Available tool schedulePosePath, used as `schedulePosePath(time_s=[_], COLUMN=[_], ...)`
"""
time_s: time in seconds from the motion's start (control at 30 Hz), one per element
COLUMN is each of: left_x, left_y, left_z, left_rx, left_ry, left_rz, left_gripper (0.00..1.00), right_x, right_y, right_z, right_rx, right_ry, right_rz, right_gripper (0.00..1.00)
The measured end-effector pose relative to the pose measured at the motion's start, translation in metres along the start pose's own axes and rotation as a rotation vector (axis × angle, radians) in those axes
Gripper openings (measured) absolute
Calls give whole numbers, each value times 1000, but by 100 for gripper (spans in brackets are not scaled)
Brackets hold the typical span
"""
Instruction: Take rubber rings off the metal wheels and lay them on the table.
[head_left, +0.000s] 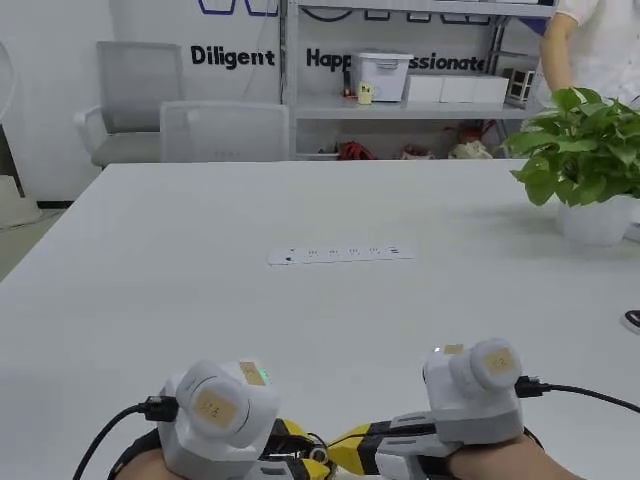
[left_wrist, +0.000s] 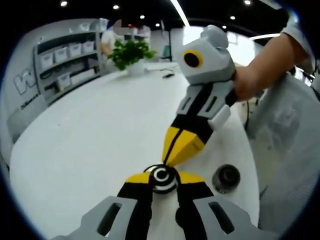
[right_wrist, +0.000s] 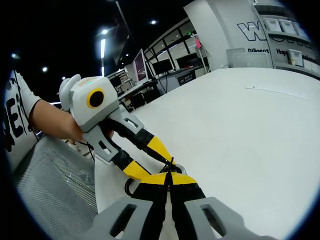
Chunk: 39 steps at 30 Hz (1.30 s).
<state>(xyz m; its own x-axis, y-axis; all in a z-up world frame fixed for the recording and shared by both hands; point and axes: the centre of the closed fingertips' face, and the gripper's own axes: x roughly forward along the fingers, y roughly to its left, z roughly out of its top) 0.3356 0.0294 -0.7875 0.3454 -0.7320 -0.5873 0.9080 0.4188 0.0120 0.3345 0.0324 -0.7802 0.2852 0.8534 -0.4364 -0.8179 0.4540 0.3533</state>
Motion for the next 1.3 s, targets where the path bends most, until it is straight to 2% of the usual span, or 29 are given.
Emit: schedulePosePath(time_s=[0.43,0.93,1.1,1.3], left_x=[-17,-42,-53,-61], left_y=[-3,-18,-21,-25], left_z=[10,26,34,39], left_rx=[-28,-21,-17,-3], left_ry=[-42,-104,-126,-138], left_rz=[0,-9,-10,-11], left_gripper=[25,35,39,43], right_x=[-5,-14,-16,-17], right_y=[3,9,15,22], right_z=[10,28,33,35], right_rx=[0,-1,-1,-10], right_ry=[-22,-68,-80,-81], right_rz=[10,7,16,25], right_gripper=[0,0,0,0])
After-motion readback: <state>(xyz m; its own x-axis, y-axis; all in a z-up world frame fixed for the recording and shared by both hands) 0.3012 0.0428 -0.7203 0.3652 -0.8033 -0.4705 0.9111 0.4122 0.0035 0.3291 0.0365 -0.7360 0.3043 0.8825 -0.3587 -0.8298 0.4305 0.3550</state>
